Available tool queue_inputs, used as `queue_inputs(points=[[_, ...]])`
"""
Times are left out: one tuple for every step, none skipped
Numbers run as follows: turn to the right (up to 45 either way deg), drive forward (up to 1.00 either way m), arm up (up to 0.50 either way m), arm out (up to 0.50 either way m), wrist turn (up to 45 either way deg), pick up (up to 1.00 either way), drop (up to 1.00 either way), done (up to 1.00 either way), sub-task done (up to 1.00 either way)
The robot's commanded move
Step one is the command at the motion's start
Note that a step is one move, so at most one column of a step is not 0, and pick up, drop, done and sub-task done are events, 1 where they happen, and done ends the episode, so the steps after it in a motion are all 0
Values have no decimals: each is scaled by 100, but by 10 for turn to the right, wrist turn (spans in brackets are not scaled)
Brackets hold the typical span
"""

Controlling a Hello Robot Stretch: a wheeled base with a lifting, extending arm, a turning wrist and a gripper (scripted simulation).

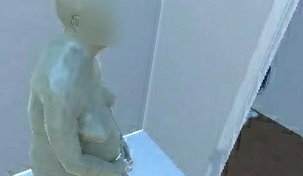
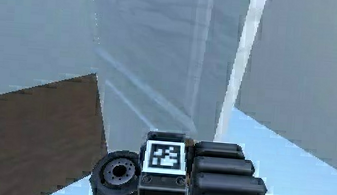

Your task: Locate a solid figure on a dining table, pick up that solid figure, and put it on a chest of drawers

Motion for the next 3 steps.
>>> queue_inputs(points=[[450, 0, 0, 0, 0, 0, 0, 0, 0], [90, 0, 0, 0, 0, 0, 0, 0, 0], [0, 100, 0, 0, 0, 0, 0, 0, 0]])
